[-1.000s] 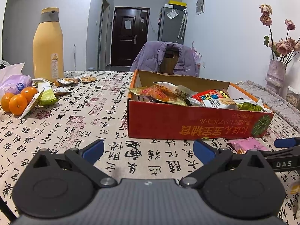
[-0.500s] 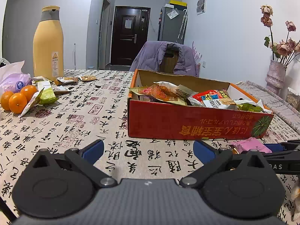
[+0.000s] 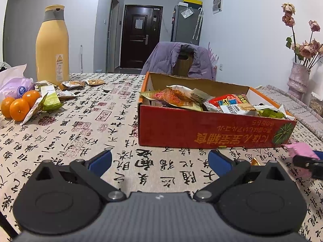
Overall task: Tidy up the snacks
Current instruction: 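Grasp the white-and-orange cracker packet with the left gripper while the right gripper holds the pink packet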
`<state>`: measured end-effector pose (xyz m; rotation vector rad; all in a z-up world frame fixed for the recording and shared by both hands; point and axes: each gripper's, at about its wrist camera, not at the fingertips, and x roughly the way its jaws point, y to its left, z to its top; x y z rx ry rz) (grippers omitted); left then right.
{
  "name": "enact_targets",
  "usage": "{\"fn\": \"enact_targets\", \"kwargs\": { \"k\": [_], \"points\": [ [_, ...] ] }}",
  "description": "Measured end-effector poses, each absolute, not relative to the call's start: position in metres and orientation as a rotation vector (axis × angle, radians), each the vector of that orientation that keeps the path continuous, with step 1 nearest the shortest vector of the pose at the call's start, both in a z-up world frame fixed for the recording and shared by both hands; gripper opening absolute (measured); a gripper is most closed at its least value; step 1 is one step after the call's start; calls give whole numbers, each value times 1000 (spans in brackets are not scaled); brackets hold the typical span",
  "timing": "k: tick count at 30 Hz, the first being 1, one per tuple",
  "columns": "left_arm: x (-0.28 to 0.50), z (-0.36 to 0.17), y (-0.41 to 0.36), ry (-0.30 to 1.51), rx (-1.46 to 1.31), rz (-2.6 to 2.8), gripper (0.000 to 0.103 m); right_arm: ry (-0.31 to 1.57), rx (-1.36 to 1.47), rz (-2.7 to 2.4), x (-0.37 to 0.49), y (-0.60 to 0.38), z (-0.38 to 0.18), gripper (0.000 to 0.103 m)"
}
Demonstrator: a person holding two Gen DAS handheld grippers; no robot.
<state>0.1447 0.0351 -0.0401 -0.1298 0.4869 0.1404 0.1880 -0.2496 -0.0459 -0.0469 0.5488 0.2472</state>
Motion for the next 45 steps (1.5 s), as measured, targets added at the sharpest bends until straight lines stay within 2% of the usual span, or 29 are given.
{"fn": "enact_targets", "kwargs": {
  "k": [11, 20, 34, 41, 43, 45],
  "points": [
    [145, -35, 18, 521, -71, 173, 103, 504, -17, 211, 188, -274, -48, 61],
    [153, -25, -27, 578, -52, 97, 103, 462, -7, 224, 184, -275, -45, 61],
    [192, -48, -83, 735, -45, 119, 103, 435, 19, 213, 179, -278, -44, 61],
    [196, -56, -91, 757, -44, 146, 103, 426, 18, 233, 177, -277, -44, 61],
    [194, -57, -92, 747, -47, 146, 101, 426, 21, 237, 177, -277, -44, 61],
    [193, -56, -91, 741, -52, 145, 93, 426, 26, 238, 177, -278, -43, 61]
  ]
}}
